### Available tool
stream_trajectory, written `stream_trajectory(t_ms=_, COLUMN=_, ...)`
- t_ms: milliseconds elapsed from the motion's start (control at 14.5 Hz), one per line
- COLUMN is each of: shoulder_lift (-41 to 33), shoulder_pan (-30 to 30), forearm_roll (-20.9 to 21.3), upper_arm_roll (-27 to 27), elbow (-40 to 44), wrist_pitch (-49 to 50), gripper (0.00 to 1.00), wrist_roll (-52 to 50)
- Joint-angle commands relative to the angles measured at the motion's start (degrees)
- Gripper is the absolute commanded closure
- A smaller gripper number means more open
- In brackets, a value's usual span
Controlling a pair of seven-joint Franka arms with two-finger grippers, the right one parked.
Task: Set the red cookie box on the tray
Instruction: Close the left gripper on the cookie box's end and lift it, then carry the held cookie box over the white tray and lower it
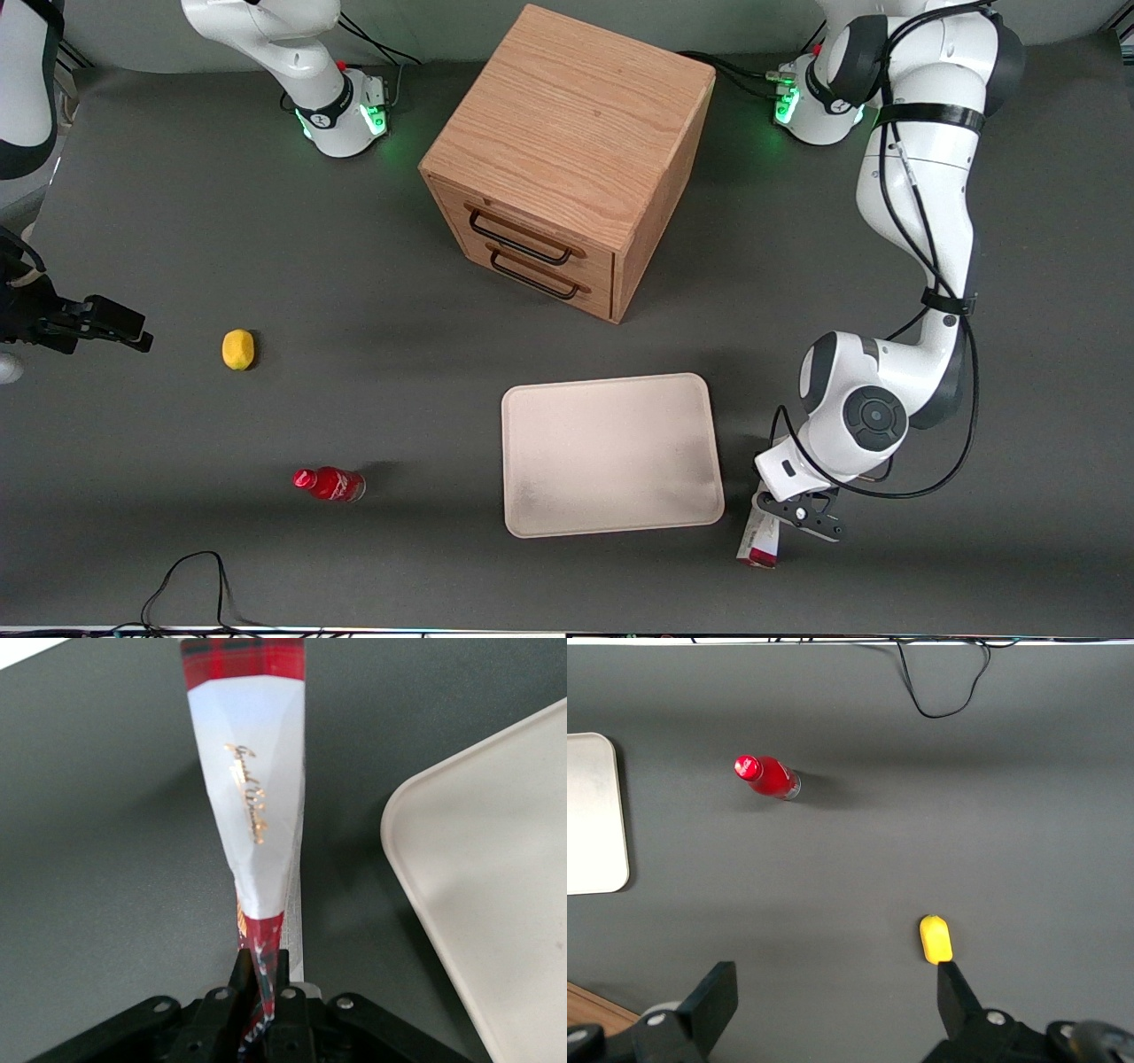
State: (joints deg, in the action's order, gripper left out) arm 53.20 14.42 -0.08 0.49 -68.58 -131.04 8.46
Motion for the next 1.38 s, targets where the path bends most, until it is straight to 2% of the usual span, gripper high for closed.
stream_trajectory(t_ms=0, shoulder_lift=-3.45, shoulder_pan=0.78, forearm_roll=-0.62, upper_arm_roll=1.79, elbow=0.62, wrist_pitch=4.98, gripper=1.00, wrist_roll=-0.20)
stream_trajectory(t_ms=276, shoulder_lift=-6.43, shoulder_pan=0.69, forearm_roll=-0.88, upper_arm_roll=1.80, elbow=8.79, wrist_pitch=18.95, gripper=1.00, wrist_roll=-0.98)
stream_trajectory(t_ms=414, shoulder_lift=-8.54, shoulder_pan=0.69, forearm_roll=-1.15, upper_arm_roll=1.36, elbow=10.12, wrist_pitch=23.18, gripper=1.00, wrist_roll=-3.34)
stream_trajectory(t_ms=552, shoulder_lift=-10.13, shoulder_pan=1.30, forearm_roll=-3.68, upper_arm_roll=-0.13, elbow=10.74, wrist_pitch=26.44, gripper=1.00, wrist_roll=-11.75)
stream_trajectory(t_ms=759, shoulder_lift=-9.87, shoulder_pan=3.67, forearm_roll=-3.43, upper_arm_roll=-3.21, elbow=11.54, wrist_pitch=26.63, gripper=1.00, wrist_roll=-28.19)
stream_trajectory(t_ms=966, shoulder_lift=-8.12, shoulder_pan=5.70, forearm_roll=-2.82, upper_arm_roll=-4.00, elbow=9.79, wrist_pitch=23.39, gripper=1.00, wrist_roll=-34.19)
stream_trajectory(t_ms=1034, shoulder_lift=-7.33, shoulder_pan=6.57, forearm_roll=-1.69, upper_arm_roll=-4.18, elbow=8.38, wrist_pitch=21.03, gripper=1.00, wrist_roll=-35.77)
stream_trajectory(t_ms=1241, shoulder_lift=-6.27, shoulder_pan=7.37, forearm_roll=7.61, upper_arm_roll=-6.99, elbow=1.97, wrist_pitch=13.98, gripper=1.00, wrist_roll=-41.40)
stream_trajectory(t_ms=1310, shoulder_lift=-5.83, shoulder_pan=7.37, forearm_roll=9.38, upper_arm_roll=-7.43, elbow=1.17, wrist_pitch=13.62, gripper=1.00, wrist_roll=-42.11)
